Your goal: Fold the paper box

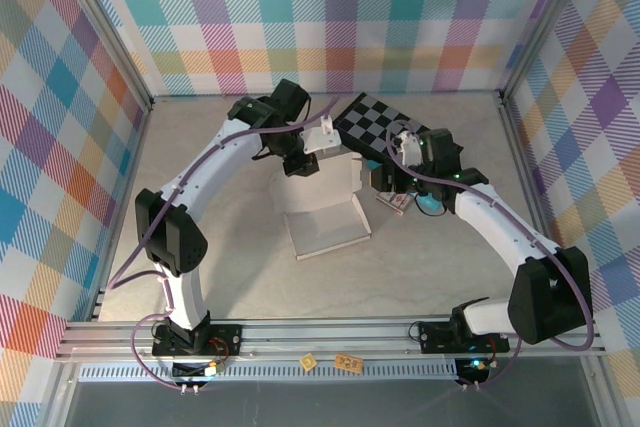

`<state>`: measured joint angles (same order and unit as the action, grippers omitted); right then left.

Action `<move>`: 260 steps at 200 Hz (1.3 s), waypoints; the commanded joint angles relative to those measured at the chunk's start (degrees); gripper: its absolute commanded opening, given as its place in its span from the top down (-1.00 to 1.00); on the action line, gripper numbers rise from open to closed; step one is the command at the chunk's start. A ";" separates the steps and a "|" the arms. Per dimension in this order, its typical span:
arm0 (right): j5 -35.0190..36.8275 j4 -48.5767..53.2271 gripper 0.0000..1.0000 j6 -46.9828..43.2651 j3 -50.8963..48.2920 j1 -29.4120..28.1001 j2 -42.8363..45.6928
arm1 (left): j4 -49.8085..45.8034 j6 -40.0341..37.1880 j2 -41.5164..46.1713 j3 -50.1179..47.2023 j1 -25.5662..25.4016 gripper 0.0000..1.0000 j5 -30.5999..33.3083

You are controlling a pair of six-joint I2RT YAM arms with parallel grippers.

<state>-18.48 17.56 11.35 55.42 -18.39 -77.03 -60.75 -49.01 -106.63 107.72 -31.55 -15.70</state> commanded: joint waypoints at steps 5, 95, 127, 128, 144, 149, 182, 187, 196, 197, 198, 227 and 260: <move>-0.61 -6.12 -0.22 -9.58 -0.92 -0.25 -1.18 | 11.73 6.50 4.87 -3.81 -0.96 0.40 3.32; -13.02 3.34 -0.30 -25.30 10.63 1.51 -13.64 | 15.58 49.66 27.47 -25.36 1.00 -0.09 19.01; -17.31 6.29 -0.28 -29.16 12.82 2.23 -16.85 | 20.14 56.31 41.13 -43.60 4.14 -0.12 12.20; -17.56 6.41 -0.28 -29.27 12.80 2.23 -16.84 | 20.32 56.44 41.32 -44.07 4.31 -0.12 11.80; -20.06 6.85 -0.25 -31.52 12.50 2.22 -17.74 | 22.94 57.96 41.88 -49.21 6.53 -0.13 7.50; -20.25 6.62 -0.24 -31.80 12.32 2.22 -17.90 | 23.93 57.86 41.73 -50.48 7.18 -0.12 6.48; -17.82 5.00 -0.21 -32.66 12.05 2.22 -19.54 | 30.11 55.01 38.40 -53.88 10.81 -0.12 4.78; -17.80 4.94 -0.20 -32.79 12.31 2.22 -19.93 | 30.56 54.29 37.44 -53.80 11.12 -0.12 4.74; -17.33 4.64 -0.20 -32.63 12.82 2.22 -20.57 | 31.50 52.96 35.72 -53.53 11.28 -0.11 4.41; -17.27 4.66 -0.20 -32.58 12.89 2.22 -20.68 | 31.58 52.79 35.53 -53.51 11.31 -0.11 4.35; -17.19 4.62 -0.20 -32.52 12.92 2.22 -20.73 | 31.66 52.62 35.35 -53.50 11.32 -0.11 4.27; -17.36 3.46 -0.16 -32.13 13.51 2.22 -22.22 | 35.87 50.27 31.55 -54.07 11.34 -0.03 2.66; -17.55 2.23 -0.11 -31.79 13.25 2.22 -22.85 | 40.81 49.50 29.45 -56.29 11.34 0.04 1.91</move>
<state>-34.54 21.91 -18.96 67.20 -16.45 -99.61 -25.26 2.50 -75.90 52.90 -20.58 -12.01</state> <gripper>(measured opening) 0.562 0.493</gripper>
